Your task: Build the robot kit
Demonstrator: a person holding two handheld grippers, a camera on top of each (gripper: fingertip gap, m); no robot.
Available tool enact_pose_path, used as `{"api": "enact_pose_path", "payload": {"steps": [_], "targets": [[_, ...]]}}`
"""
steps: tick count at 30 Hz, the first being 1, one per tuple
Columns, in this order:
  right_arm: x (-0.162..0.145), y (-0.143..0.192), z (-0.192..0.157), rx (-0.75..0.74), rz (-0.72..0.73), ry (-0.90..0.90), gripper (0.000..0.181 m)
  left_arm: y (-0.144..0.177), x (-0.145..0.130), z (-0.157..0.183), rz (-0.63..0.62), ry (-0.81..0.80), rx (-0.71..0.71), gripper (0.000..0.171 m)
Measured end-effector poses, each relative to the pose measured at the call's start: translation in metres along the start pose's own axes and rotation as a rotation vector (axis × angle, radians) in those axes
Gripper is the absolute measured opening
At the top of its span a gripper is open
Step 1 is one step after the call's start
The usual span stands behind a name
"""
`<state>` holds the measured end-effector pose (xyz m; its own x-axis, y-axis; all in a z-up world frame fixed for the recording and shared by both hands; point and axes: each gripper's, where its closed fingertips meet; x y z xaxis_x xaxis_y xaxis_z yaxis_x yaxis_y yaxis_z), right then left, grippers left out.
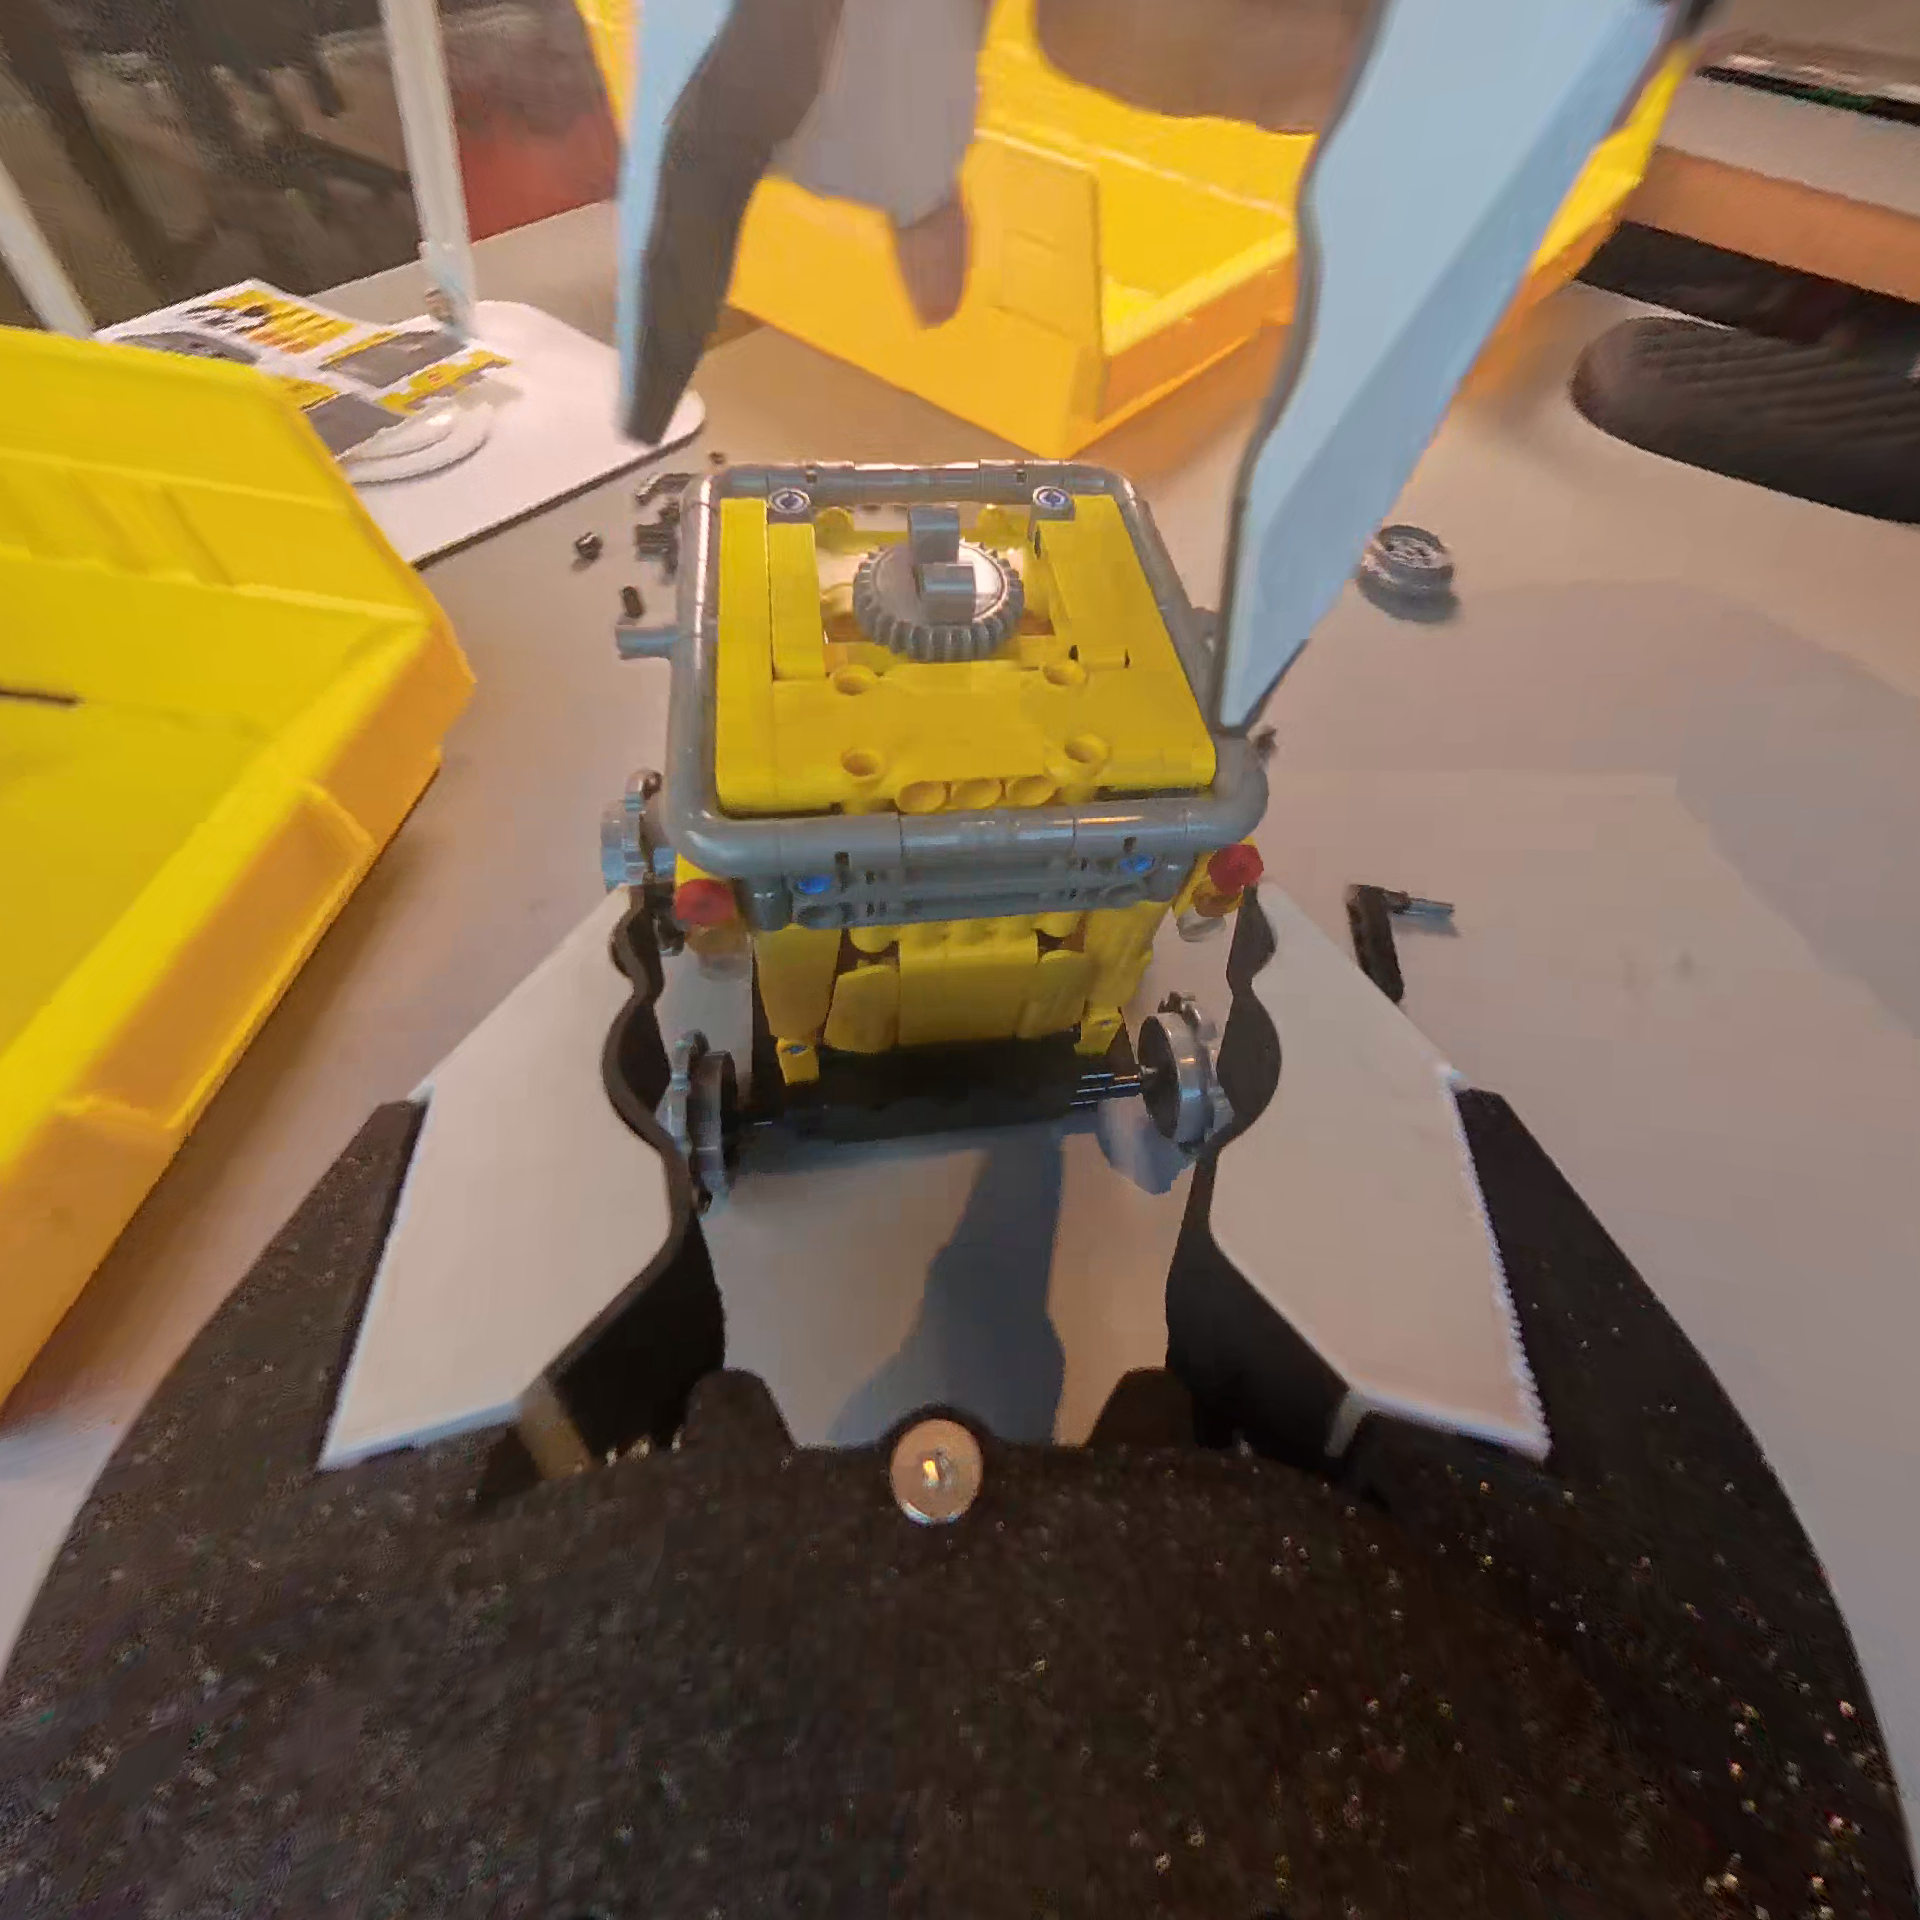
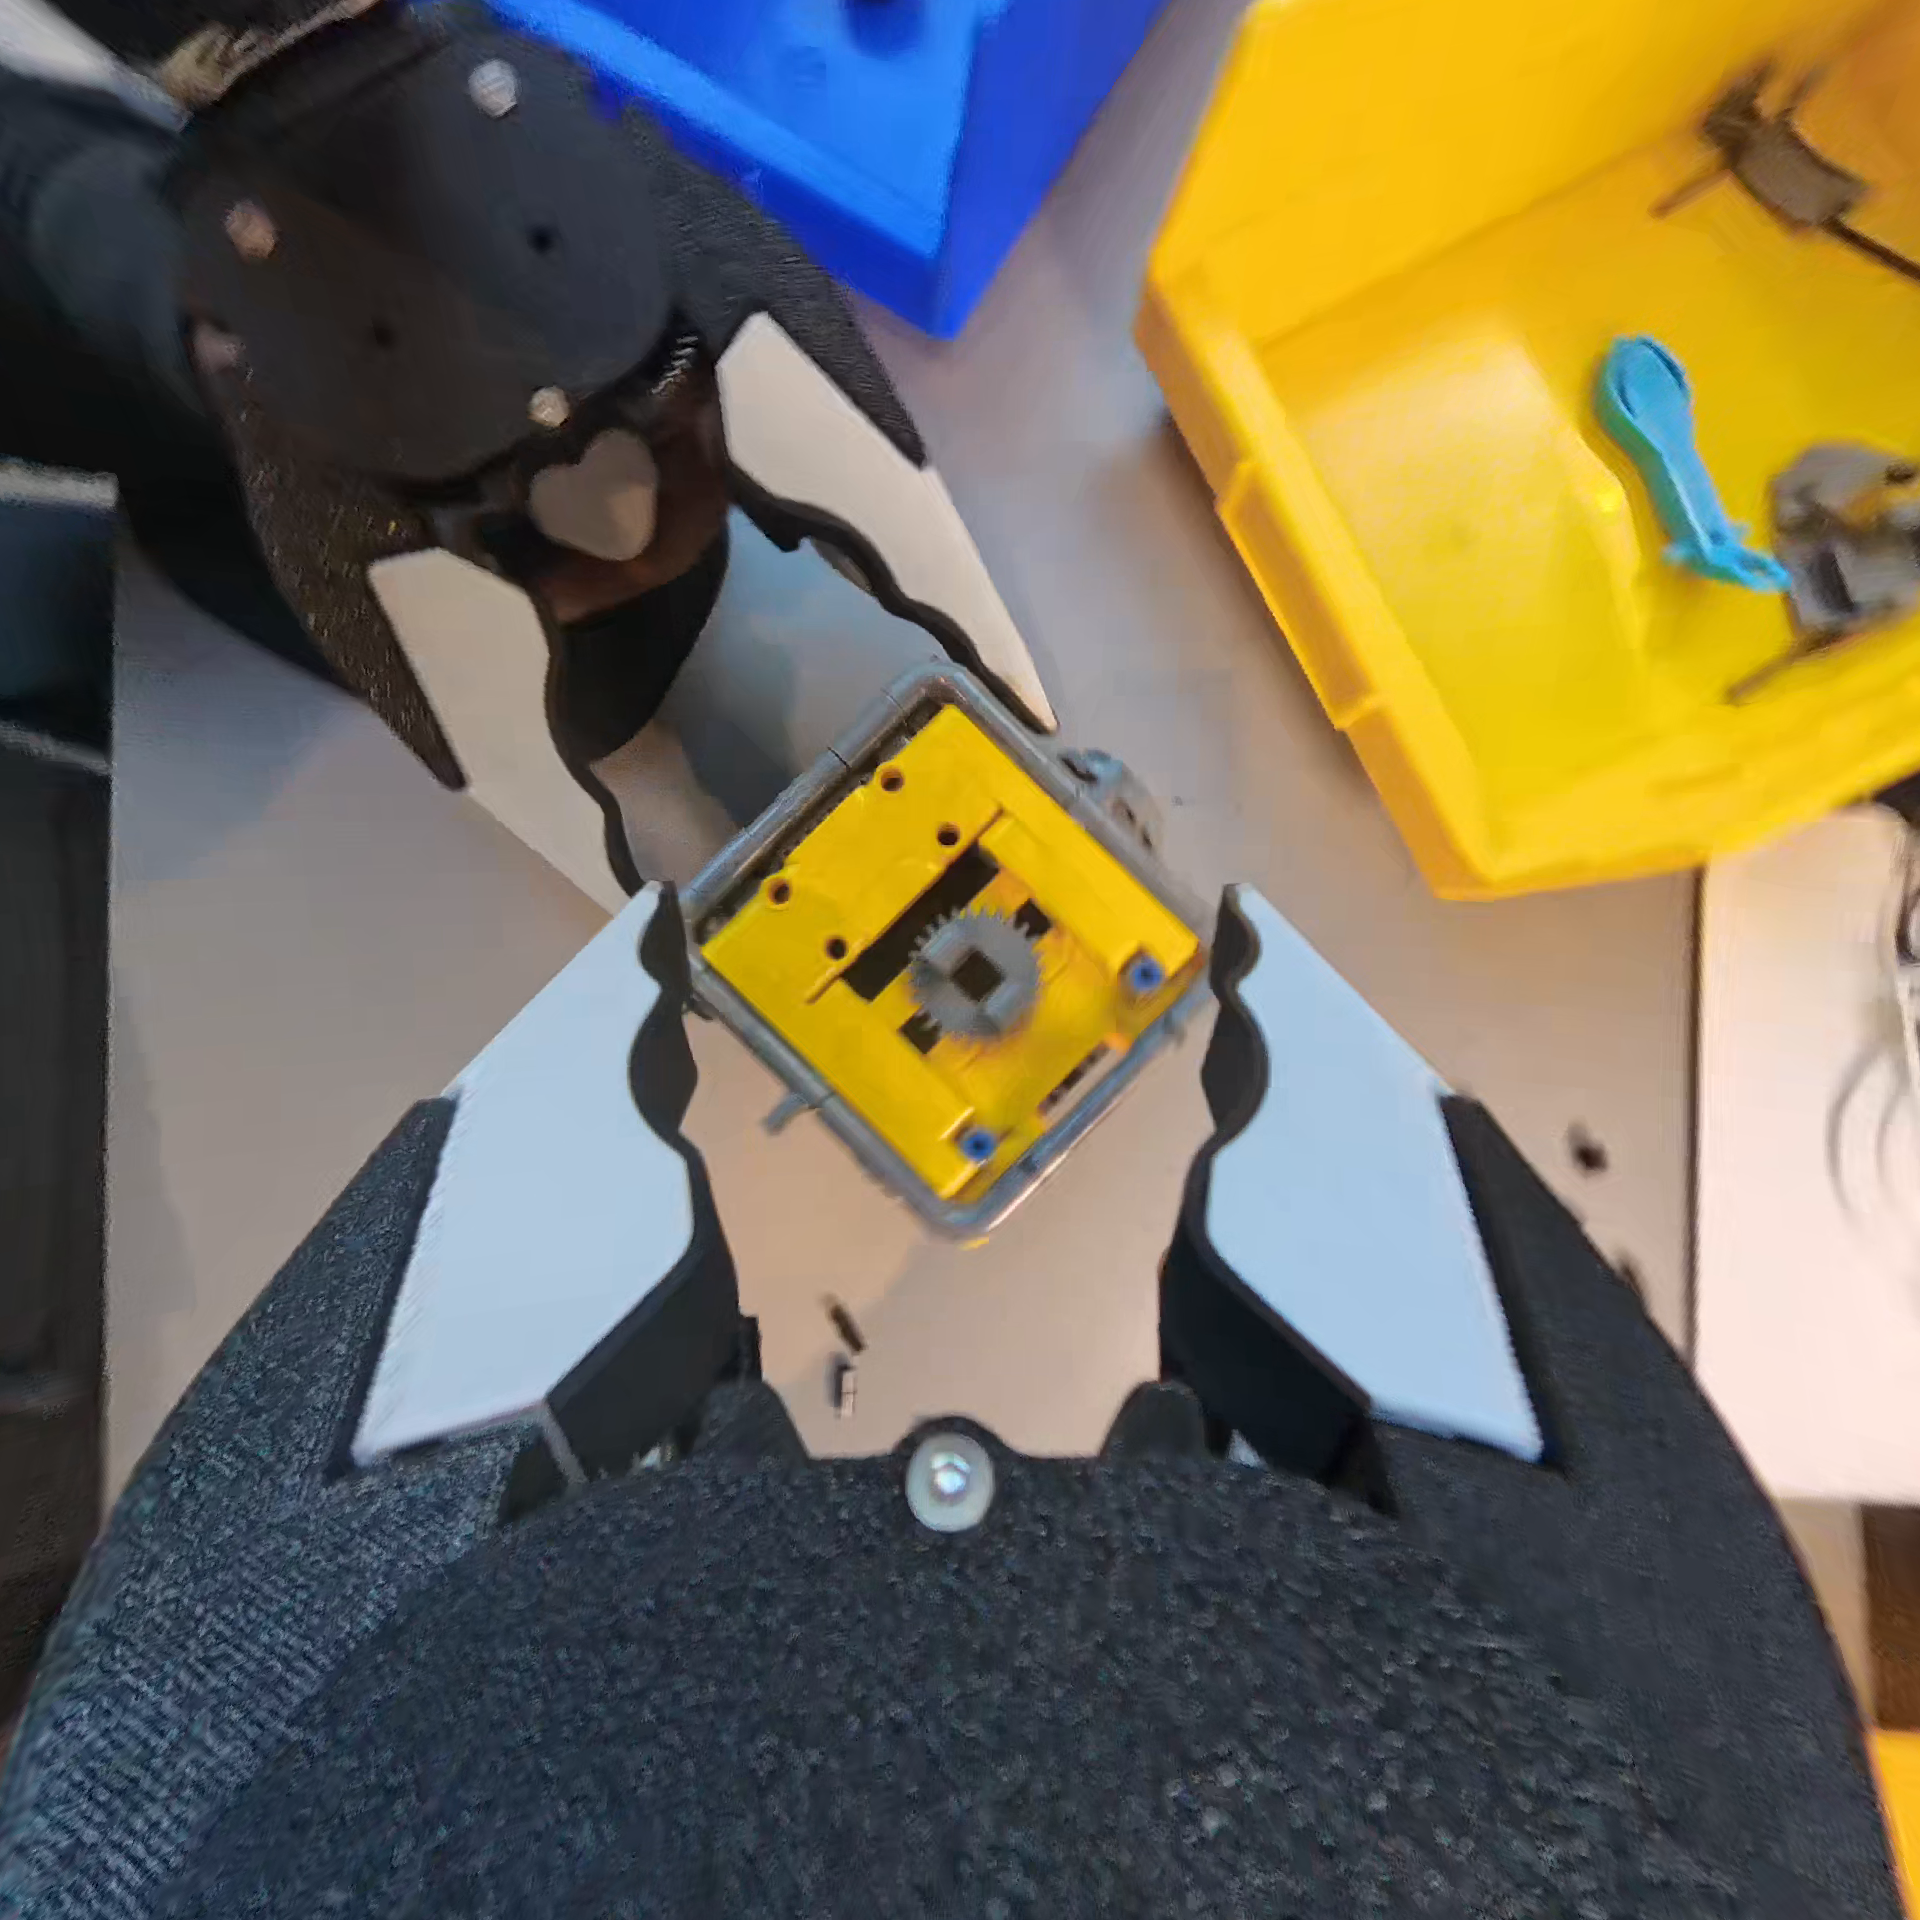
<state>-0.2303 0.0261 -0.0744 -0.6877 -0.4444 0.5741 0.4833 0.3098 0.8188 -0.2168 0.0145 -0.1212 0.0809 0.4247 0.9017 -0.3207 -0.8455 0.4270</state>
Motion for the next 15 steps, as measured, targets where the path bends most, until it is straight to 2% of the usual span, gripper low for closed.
{"api": "enact_pose_path", "payload": {"steps": [3,6,7,8,9,11,12,15], "targets": [[-0.011,0.005,0.000,-0.089,-0.033,-0.170,0.120,0.000,0.001,-0.010,0.018,0.085,0.214,0.106],[-0.025,-0.007,-0.001,-0.124,-0.132,-0.212,0.135,-0.002,0.000,0.007,0.021,0.074,0.250,0.119],[-0.026,-0.013,0.000,-0.136,-0.157,-0.205,0.135,0.000,0.001,0.014,0.026,0.080,0.238,0.125],[-0.028,-0.019,0.001,-0.134,-0.195,-0.182,0.134,0.003,0.001,0.022,0.031,0.081,0.214,0.124],[-0.030,-0.024,0.000,-0.116,-0.235,-0.156,0.133,0.007,0.001,0.029,0.045,0.080,0.183,0.116],[-0.034,-0.033,-0.002,-0.068,-0.334,-0.068,0.116,0.020,0.001,0.040,0.071,0.073,0.118,0.103],[-0.040,-0.035,-0.005,-0.027,-0.405,0.005,0.117,0.028,0.000,0.040,0.076,0.066,0.110,0.100],[-0.039,-0.034,-0.009,0.073,-0.447,0.251,0.115,0.059,-0.002,0.026,0.088,0.054,0.103,0.103]]}}
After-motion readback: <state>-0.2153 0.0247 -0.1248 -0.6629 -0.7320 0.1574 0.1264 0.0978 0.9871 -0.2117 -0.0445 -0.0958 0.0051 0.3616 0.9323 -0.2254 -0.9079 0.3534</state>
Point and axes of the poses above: each gripper's, where its closed fingertips meet, y back along the fingers, x out of its top, z = x × y across the jaws
